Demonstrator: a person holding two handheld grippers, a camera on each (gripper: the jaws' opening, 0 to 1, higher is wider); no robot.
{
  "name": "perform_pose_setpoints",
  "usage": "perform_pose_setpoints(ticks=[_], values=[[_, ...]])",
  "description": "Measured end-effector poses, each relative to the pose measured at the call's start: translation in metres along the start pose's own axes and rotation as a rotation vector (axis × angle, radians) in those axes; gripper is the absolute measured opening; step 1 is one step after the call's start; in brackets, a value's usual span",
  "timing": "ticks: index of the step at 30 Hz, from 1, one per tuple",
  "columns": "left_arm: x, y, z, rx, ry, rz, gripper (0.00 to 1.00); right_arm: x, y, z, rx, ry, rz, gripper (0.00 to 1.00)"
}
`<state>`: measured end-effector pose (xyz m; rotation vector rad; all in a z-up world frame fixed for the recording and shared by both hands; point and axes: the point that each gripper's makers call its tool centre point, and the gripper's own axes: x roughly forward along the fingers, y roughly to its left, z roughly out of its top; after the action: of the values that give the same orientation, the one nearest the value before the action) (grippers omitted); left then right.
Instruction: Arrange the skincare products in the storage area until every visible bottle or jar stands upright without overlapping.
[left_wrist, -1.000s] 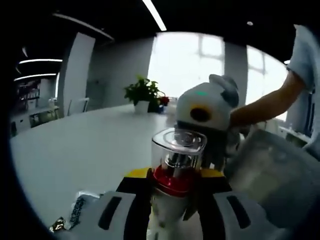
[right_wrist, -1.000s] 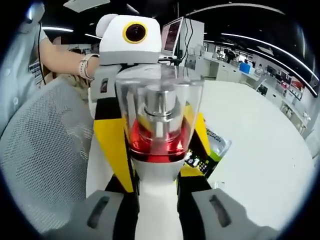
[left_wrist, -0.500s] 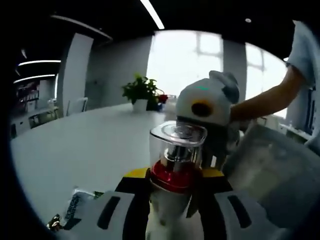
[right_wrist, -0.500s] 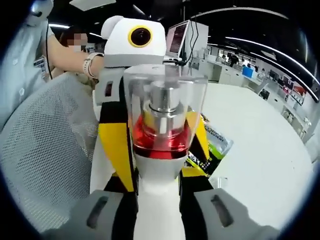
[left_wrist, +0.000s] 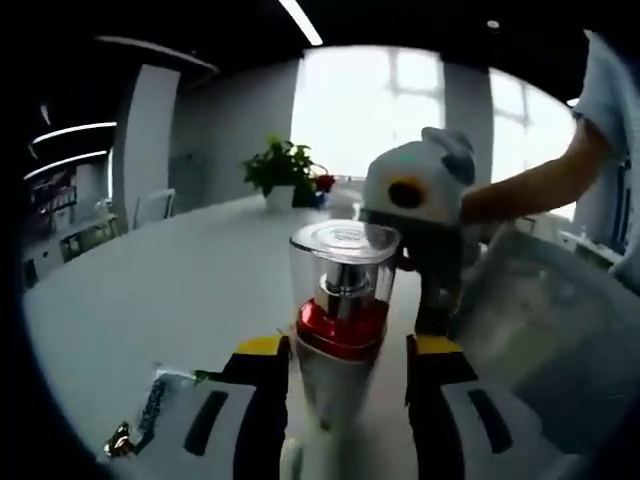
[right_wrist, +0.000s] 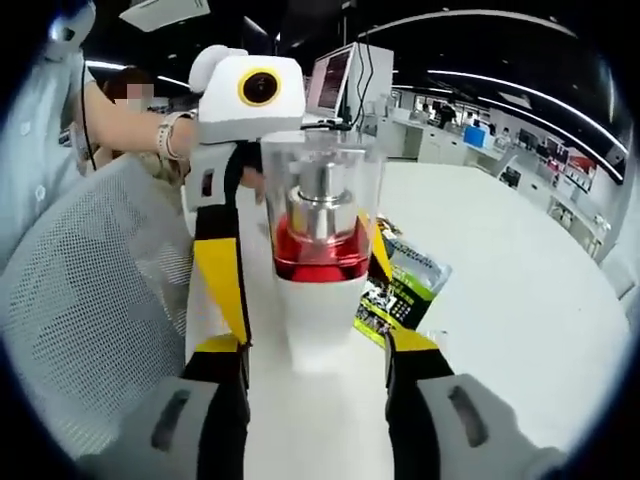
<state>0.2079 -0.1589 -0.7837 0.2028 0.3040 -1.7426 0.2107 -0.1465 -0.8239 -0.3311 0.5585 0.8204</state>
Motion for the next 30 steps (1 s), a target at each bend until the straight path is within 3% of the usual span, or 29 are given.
perform_pose_setpoints(ticks=[5, 9, 12, 16, 22, 26, 30], values=[[-0.013, 0.006, 0.000, 0.022, 0.010, 0.036, 0.52, -0.009, 0.001, 0.006, -0.009, -0.004, -0.037, 0.62], [-0.023, 0.014, 0.001, 0.006, 0.015, 0.071, 0.66, -0.015, 0.002, 0.005, -0.010, 0.012, -0.059, 0.70], [-0.032, 0.017, -0.001, -0.003, 0.024, 0.089, 0.73, -0.022, 0.002, 0.000, -0.032, 0.039, -0.084, 0.70], [-0.046, 0.016, 0.000, 0.015, 0.036, 0.124, 0.81, -0.033, 0.002, 0.003, -0.006, 0.022, -0.120, 0.74], [-0.063, 0.013, 0.001, 0.031, 0.045, 0.168, 0.96, -0.051, 0.001, -0.004, -0.024, 0.070, -0.197, 0.80], [-0.080, 0.009, 0.000, 0.034, 0.049, 0.210, 0.97, -0.064, 0.007, 0.000, 0.018, 0.044, -0.225, 0.87], [-0.098, 0.006, 0.002, 0.016, 0.034, 0.258, 0.97, -0.070, 0.014, 0.005, -0.002, 0.036, -0.268, 0.94]])
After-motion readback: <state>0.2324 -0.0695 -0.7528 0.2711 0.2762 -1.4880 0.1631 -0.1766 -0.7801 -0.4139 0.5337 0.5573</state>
